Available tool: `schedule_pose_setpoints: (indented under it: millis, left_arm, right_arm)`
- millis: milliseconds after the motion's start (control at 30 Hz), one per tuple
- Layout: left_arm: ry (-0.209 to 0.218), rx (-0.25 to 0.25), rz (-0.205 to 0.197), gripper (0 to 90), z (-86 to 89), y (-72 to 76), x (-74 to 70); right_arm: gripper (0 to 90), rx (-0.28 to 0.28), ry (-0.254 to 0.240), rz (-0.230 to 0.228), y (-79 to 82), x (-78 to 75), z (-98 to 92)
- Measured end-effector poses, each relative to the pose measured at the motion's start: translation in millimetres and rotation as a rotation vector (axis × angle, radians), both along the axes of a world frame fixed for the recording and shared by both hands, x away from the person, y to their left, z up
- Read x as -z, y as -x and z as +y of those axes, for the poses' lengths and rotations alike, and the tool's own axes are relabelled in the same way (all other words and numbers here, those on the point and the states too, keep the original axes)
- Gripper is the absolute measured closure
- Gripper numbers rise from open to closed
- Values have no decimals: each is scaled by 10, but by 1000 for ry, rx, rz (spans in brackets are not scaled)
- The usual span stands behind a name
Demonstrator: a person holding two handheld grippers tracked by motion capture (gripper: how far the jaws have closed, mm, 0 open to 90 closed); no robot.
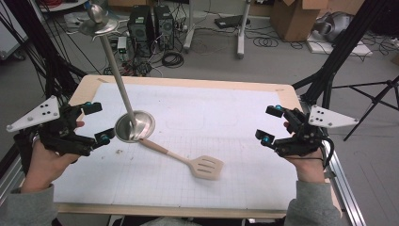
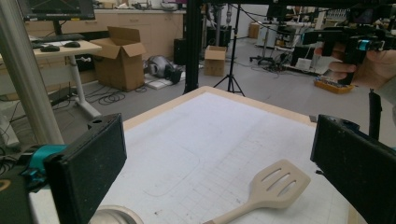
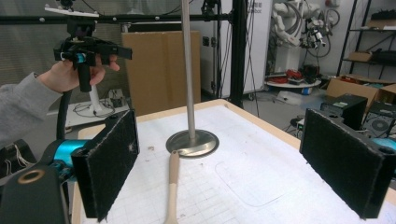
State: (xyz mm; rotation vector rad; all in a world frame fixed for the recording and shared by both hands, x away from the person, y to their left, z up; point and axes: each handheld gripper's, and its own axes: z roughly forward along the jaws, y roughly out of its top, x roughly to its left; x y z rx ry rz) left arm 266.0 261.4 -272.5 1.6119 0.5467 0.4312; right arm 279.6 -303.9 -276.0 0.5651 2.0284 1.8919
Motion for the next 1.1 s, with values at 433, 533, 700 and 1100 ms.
schedule_pose_setpoints:
  millis: [433,533,700,1100]
  left_arm:
    - [-2,11,4,39,-23,-50,22]
    - [-7,8,8,39,-31,-60,40]
    - [-7,-27,-38,39,-58,-45,44]
    - [-31,-24,-39,76,-208,-138,244]
  right_arm:
    - [109,21,-10,16,-1,5,-13]
    - [109,23,-10,25,-9,16,-12]
    - [109,27,-12,25,2,23,-11]
    - [109,25,-25,23,8,20,-51]
